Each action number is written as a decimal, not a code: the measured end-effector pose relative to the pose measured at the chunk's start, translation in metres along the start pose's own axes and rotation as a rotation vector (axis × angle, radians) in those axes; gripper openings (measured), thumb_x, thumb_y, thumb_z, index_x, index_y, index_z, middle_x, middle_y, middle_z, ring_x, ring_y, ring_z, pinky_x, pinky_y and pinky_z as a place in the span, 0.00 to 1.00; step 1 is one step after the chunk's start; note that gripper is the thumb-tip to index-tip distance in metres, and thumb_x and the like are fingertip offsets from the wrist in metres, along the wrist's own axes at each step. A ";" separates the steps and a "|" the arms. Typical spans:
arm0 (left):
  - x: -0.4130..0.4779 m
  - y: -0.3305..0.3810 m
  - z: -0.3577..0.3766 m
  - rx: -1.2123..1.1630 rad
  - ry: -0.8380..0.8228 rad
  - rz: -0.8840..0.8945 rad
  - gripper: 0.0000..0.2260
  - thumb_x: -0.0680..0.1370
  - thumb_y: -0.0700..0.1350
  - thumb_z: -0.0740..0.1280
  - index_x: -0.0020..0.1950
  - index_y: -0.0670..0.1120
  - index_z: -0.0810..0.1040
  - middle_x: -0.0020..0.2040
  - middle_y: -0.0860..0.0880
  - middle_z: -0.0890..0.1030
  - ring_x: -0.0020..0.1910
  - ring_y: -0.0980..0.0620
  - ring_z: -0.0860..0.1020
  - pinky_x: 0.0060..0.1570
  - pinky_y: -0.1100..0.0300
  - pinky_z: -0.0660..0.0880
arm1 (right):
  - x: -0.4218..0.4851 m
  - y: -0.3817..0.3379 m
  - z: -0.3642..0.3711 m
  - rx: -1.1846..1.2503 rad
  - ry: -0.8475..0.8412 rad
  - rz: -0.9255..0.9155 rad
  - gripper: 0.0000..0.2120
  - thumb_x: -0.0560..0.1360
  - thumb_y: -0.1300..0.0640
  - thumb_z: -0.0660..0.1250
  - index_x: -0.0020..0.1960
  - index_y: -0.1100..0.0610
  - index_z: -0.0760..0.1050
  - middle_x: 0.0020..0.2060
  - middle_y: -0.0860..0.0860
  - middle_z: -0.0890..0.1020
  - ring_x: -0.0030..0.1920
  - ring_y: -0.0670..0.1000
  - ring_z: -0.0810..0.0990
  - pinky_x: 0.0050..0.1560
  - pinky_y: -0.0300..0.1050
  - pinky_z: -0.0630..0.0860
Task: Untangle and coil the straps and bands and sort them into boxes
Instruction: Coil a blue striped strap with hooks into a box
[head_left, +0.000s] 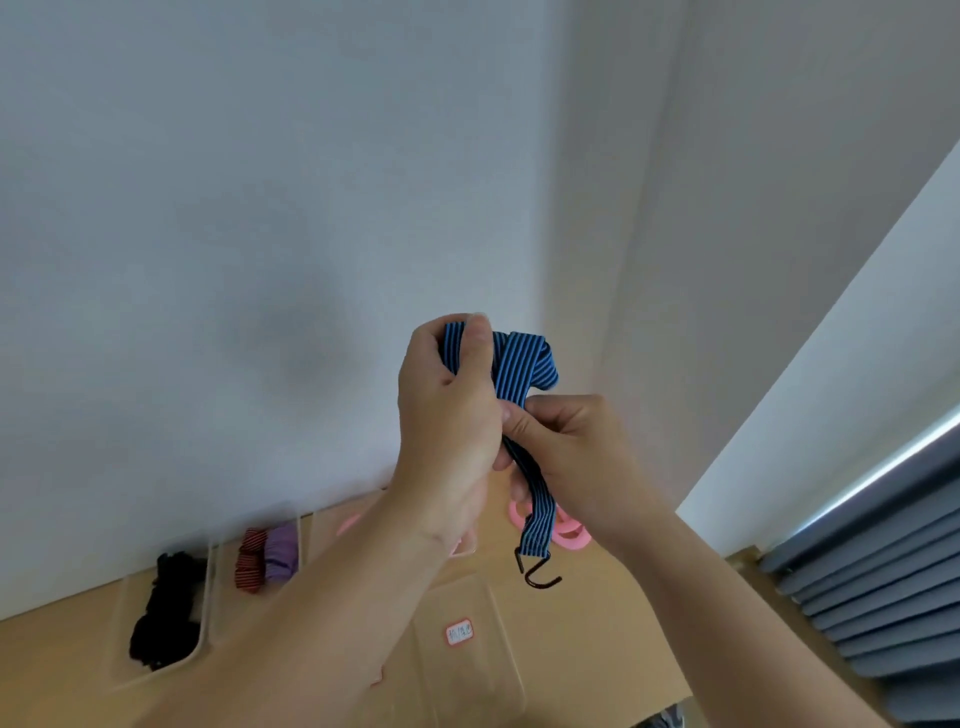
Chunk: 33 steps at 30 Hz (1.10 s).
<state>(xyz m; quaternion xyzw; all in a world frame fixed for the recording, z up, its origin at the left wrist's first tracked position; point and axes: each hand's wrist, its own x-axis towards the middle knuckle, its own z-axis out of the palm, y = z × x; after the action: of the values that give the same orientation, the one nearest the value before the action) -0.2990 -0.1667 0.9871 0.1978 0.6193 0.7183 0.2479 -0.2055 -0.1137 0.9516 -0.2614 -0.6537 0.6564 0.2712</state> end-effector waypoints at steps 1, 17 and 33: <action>-0.002 -0.001 -0.002 0.021 -0.008 -0.018 0.08 0.85 0.49 0.62 0.54 0.46 0.76 0.38 0.50 0.75 0.27 0.56 0.72 0.28 0.57 0.70 | 0.002 0.004 -0.003 -0.019 -0.027 0.017 0.17 0.73 0.49 0.71 0.34 0.62 0.79 0.31 0.57 0.82 0.23 0.53 0.75 0.23 0.42 0.74; -0.002 -0.021 -0.046 0.806 -0.365 0.181 0.10 0.81 0.50 0.62 0.41 0.49 0.75 0.33 0.52 0.76 0.31 0.56 0.73 0.29 0.65 0.67 | 0.049 -0.003 -0.029 -1.174 -0.084 -0.721 0.21 0.80 0.48 0.57 0.31 0.49 0.54 0.21 0.44 0.60 0.22 0.54 0.60 0.25 0.44 0.61; -0.023 -0.101 -0.045 0.930 -0.513 0.109 0.14 0.86 0.48 0.56 0.41 0.50 0.68 0.32 0.54 0.72 0.27 0.57 0.69 0.28 0.65 0.66 | 0.049 -0.057 -0.041 -1.755 -0.099 -0.517 0.09 0.71 0.58 0.63 0.33 0.50 0.67 0.30 0.49 0.73 0.33 0.59 0.74 0.33 0.42 0.60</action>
<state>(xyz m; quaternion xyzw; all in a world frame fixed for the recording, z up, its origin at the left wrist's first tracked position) -0.2961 -0.2045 0.8806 0.4877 0.7808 0.3083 0.2398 -0.2113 -0.0507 1.0090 -0.1909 -0.9669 -0.1464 0.0856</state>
